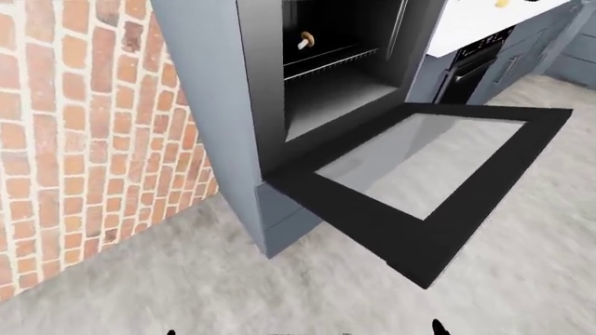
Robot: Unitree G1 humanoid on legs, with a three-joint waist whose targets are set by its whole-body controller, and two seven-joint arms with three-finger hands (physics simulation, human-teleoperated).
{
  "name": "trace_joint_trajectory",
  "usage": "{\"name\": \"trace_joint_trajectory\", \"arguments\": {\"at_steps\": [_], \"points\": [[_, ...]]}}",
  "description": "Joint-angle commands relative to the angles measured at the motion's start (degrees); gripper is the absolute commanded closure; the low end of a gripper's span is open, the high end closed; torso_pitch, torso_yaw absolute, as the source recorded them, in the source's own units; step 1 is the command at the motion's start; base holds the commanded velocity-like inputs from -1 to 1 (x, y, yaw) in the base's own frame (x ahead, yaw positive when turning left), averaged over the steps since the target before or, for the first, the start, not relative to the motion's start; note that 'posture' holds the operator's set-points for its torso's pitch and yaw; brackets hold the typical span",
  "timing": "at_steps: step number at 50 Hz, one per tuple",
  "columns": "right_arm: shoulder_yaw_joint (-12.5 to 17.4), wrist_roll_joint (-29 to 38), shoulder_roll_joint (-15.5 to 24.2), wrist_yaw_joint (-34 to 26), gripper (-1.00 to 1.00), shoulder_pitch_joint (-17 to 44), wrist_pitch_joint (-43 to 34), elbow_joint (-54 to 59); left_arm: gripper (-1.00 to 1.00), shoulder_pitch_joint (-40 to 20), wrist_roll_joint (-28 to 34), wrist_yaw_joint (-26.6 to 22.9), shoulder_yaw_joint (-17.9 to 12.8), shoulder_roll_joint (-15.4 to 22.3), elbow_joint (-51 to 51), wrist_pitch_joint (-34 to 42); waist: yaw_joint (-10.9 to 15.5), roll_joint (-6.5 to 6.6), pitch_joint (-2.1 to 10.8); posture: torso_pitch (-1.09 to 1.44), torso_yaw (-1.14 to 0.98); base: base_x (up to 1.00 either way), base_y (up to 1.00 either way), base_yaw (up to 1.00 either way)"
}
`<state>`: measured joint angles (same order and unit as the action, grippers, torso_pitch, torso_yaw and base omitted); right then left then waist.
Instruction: Close the oven door.
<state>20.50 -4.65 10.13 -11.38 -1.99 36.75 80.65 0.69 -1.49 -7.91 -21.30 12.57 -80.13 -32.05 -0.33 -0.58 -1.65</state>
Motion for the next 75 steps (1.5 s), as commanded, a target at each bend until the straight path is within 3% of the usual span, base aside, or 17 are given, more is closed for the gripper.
{"name": "trace_joint_trajectory", "arguments": {"at_steps": [1,4,6,8,20,23,37,40,42,51,53,57,60,61,62,68,75], "points": [[0.26,-0.37,0.84,-0.08,-1.0,0.34,1.1,-0.8,-1.0,-0.07,-0.05,-0.12,-0.06,0.23,0.32,-0.76,-0.04,0.09,0.43,0.0,0.0,-0.2,0.0,-0.45],[0.32,-0.37,0.89,-0.25,-1.0,0.52,0.92,-0.81,-1.0,-0.14,-0.06,-0.11,-0.03,0.18,0.33,-0.77,-0.48,-2.44,0.78,0.0,0.0,-0.19,0.0,-0.45],[0.36,-0.37,0.87,-0.37,-1.0,0.56,0.87,-0.81,-1.0,-0.17,-0.09,-0.14,-0.03,0.19,0.32,-0.74,-1.29,-5.94,1.66,0.0,0.0,-0.2,0.0,-0.45],[0.37,-0.33,0.85,-0.38,-1.0,0.59,0.81,-0.81,-1.0,-0.26,-0.13,-0.19,-0.07,0.25,0.32,-0.65,-1.49,-3.81,1.13,0.0,0.0,-0.2,0.0,-0.45],[0.4,-0.1,0.75,-0.42,-1.0,0.42,0.74,-0.81,-1.0,0.06,0.01,-0.14,-0.05,0.16,0.31,-0.79,0.2,1.27,0.34,0.0,0.0,-0.22,0.0,-0.45],[0.3,-0.03,0.57,-0.44,-1.0,0.35,0.79,-0.8,-1.0,0.26,-0.03,-0.14,-0.07,0.12,0.31,-0.89,0.85,5.41,0.99,0.0,0.0,-0.25,0.0,-0.45],[-0.21,0.01,0.33,-0.35,-1.0,0.33,0.63,-0.81,-1.0,0.38,-0.12,-0.23,-0.12,0.1,0.3,-0.68,0.04,-0.49,0.7,0.0,0.0,-0.26,0.0,-0.45],[-0.35,0.08,0.31,-0.35,-1.0,0.46,0.41,-0.81,-1.0,0.41,-0.21,-0.28,-0.17,0.07,0.3,-0.69,-0.49,-2.7,0.79,0.0,0.0,-0.26,0.0,-0.44],[-0.46,0.17,0.27,-0.18,-1.0,0.68,0.18,-0.82,-1.0,0.43,-0.25,-0.32,-0.19,0.0,0.3,-0.59,-1.39,-6.0,1.5,0.0,0.0,-0.26,0.0,-0.45],[-0.11,-0.3,0.18,-0.45,-1.0,0.71,0.27,-0.82,-1.0,0.42,-0.22,-0.33,-0.2,0.03,0.3,-0.58,-0.88,-1.01,1.09,0.0,0.0,-0.24,0.0,-0.35],[-0.25,-0.14,0.18,-0.34,-1.0,0.76,0.48,-0.82,-1.0,0.41,-0.18,-0.35,-0.23,0.03,0.29,-0.5,-1.4,0.01,-1.31,0.0,0.0,0.0,0.0,0.0],[-0.38,0.12,0.15,-0.44,-1.0,0.67,0.64,-0.81,-1.0,0.5,-0.1,-0.38,-0.31,0.04,0.29,-0.49,-2.26,1.95,-2.11,0.0,0.0,0.0,0.0,0.0],[1.44,-2.73,0.01,-3.02,-1.0,1.28,-1.69,-0.86,-1.0,0.55,-0.12,-0.42,-0.36,0.04,0.29,-0.53,-2.85,6.02,-1.81,0.0,0.0,0.0,0.0,0.0],[1.96,-4.06,-0.12,-4.09,-1.0,1.54,-2.44,-0.89,-1.0,0.5,-0.11,-0.43,-0.36,0.06,0.29,-0.48,-2.59,5.81,-2.68,0.0,0.0,0.0,0.0,0.0],[1.67,-4.23,-0.12,-3.91,-1.0,1.54,-2.58,-0.88,-1.0,0.51,-0.05,-0.41,-0.34,0.05,0.29,-0.52,-2.24,3.8,-2.26,0.0,0.0,0.0,0.0,0.0],[0.44,-3.85,-0.14,-3.6,-1.0,1.21,-1.53,-0.84,-1.0,0.4,-0.04,-0.52,-0.47,0.1,0.3,-0.49,-1.05,0.38,-0.13,0.0,0.0,0.0,0.0,0.0],[-0.14,-3.54,-0.04,-3.62,-1.0,1.17,-0.95,-0.83,-1.0,0.4,-0.19,-0.47,-0.33,-0.08,0.31,-0.66,-0.55,0.82,-0.14,0.0,0.0,0.0,0.0,0.0]]}}
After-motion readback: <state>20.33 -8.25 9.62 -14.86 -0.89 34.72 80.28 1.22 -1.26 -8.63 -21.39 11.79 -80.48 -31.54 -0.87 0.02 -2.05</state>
